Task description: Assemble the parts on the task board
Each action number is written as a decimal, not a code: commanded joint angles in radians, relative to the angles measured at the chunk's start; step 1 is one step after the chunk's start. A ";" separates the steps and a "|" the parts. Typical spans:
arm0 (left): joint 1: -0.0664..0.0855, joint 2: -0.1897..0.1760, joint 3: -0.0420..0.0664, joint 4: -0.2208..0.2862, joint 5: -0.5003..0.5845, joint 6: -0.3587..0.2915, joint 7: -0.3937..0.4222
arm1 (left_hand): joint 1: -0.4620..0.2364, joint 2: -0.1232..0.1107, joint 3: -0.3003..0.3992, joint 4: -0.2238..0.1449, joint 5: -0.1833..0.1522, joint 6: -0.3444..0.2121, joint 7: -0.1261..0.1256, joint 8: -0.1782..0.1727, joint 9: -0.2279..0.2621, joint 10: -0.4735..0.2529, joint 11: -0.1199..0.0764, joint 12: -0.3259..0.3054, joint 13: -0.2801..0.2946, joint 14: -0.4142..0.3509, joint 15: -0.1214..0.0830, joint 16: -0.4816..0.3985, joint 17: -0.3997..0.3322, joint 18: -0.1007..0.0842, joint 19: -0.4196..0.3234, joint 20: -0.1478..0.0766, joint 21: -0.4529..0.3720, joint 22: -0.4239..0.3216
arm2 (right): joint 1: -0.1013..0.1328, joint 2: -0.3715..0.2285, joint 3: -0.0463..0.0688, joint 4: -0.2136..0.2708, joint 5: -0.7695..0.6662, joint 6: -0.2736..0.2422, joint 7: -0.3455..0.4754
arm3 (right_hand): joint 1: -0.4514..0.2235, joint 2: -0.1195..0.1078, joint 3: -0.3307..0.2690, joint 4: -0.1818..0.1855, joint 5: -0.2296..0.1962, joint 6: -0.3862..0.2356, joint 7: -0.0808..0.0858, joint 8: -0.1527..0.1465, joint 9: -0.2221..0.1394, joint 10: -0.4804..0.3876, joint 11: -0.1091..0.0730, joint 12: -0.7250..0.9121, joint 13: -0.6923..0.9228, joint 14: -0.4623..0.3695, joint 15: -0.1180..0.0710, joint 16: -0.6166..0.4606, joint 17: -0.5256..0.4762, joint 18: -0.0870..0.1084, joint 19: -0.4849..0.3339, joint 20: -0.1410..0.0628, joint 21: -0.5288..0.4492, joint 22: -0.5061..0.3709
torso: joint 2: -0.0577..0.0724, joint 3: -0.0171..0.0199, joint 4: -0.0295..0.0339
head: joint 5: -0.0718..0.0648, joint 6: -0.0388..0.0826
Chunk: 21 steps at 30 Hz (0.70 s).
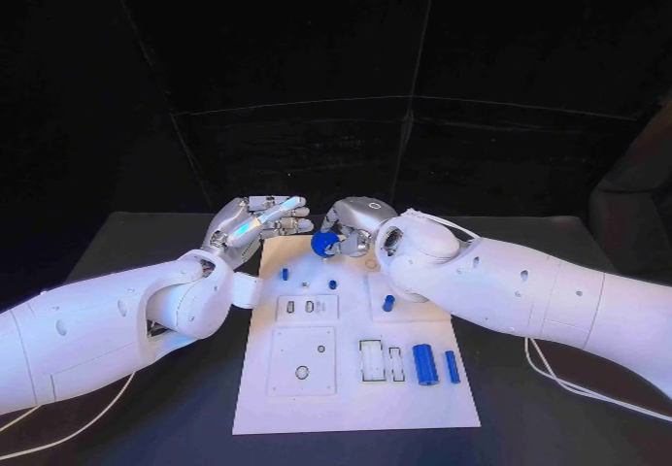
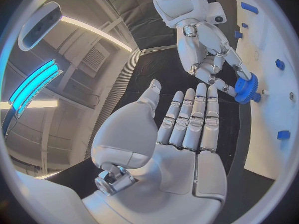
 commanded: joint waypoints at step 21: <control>0.002 0.006 0.001 -0.003 0.000 0.007 0.008 | 0.004 0.008 -0.002 -0.006 0.006 0.002 0.018 -0.005 -0.001 0.003 0.002 -0.005 -0.001 0.007 -0.002 -0.007 -0.001 0.006 0.007 0.000 -0.001 -0.001 | -0.022 0.067 0.000 -0.085 -0.039 0.094 -0.008 | -0.028 -0.005 0.021 0.010 0.007 0.065 -0.026 -0.010 0.044 0.002 0.003 -0.005 0.085 0.075 -0.005 0.001 0.106 -0.015 0.016 0.001 0.006 0.132 | -0.001 0.0015 -0.0036 | 0.003 -0.007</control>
